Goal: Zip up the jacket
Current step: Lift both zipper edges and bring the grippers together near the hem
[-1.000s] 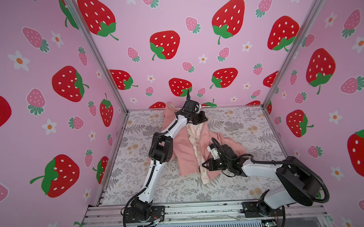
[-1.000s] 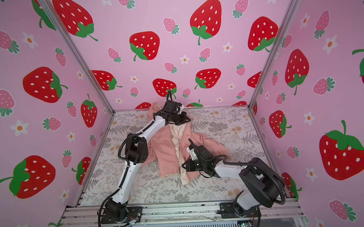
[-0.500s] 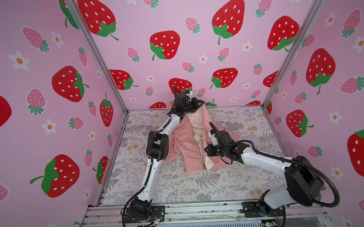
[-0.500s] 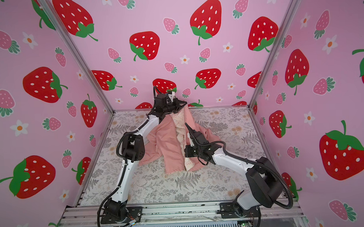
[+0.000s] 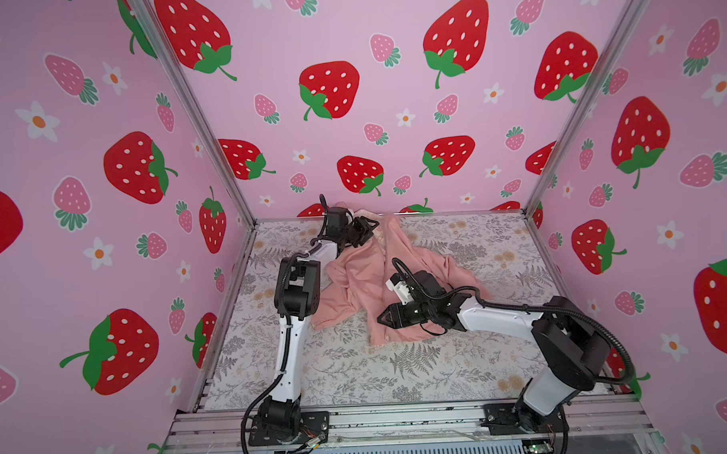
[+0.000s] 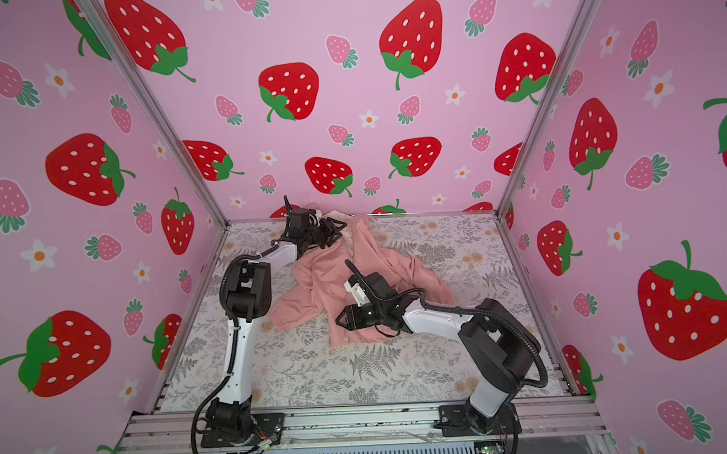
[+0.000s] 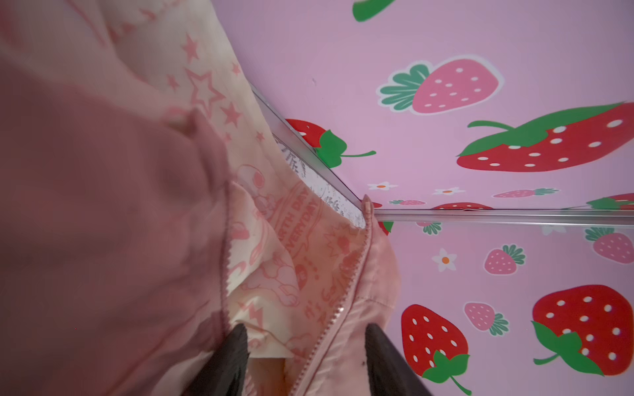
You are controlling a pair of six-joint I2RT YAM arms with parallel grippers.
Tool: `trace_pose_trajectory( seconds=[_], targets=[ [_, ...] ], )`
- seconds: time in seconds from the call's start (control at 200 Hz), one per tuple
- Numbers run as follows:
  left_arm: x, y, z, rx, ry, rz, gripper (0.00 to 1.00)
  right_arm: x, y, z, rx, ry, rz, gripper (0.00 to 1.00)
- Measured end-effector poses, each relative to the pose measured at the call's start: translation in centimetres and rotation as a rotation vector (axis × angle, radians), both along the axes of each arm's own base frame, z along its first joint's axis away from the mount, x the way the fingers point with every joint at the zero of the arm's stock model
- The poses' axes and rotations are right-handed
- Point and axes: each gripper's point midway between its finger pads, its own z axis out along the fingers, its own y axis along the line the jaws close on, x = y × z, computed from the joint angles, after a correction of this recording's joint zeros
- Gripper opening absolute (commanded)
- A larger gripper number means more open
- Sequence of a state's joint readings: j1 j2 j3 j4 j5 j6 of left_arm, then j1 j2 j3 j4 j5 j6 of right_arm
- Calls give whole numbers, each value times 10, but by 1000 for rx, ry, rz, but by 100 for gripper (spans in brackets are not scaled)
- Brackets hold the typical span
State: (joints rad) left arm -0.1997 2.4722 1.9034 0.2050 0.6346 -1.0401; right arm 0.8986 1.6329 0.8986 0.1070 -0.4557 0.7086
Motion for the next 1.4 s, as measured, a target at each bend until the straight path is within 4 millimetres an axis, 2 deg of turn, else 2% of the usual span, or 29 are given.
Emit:
trace_pose_trajectory(
  seconds=[0.045,0.065,0.135,0.17,0.245,0.255,0.385,0.465,0.515,0.655,0.725,0.825,0.945,1.04,1.126,1.231,1.401],
  targets=[
    [-5,4,8,9,-6,6,59,-1,-4,5,4,-11,-9,51],
    [-7,5,10,13,-10,7,60,-1,-7,6,3,-21,-13,56],
    [-19,6,32,30,-39,5,60,3,-16,16,-9,-64,-43,65],
    [-26,7,43,41,-55,3,60,5,-21,22,-19,-91,-63,73],
    [-46,9,68,62,-87,2,60,14,-35,38,-38,-160,-128,99],
    [-49,10,71,67,-91,4,60,16,-36,39,-43,-171,-134,100],
    [-91,19,104,117,-139,3,65,33,-65,63,-81,-274,-251,99],
    [-120,25,111,156,-152,-1,66,45,-83,71,-102,-307,-318,100],
    [-139,29,112,180,-147,-8,67,54,-94,73,-119,-316,-360,95],
    [-192,30,112,271,-135,-56,69,66,-123,63,-164,-307,-445,83],
    [-225,24,112,308,-129,-113,68,64,-134,55,-164,-285,-472,74],
    [-264,10,116,347,-126,-202,65,57,-138,43,-123,-234,-473,64],
    [-313,-6,101,380,-80,-314,62,43,-133,22,-57,-152,-450,58],
    [-348,-17,71,418,2,-399,60,28,-130,1,-22,-76,-427,58],
    [-370,-21,43,455,81,-452,57,17,-127,-10,-4,-31,-408,60],
    [-379,-22,20,488,153,-479,54,10,-121,-14,19,-3,-391,61],
    [-383,-29,-3,528,203,-509,50,7,-111,-7,67,-2,-376,59]
  ],
)
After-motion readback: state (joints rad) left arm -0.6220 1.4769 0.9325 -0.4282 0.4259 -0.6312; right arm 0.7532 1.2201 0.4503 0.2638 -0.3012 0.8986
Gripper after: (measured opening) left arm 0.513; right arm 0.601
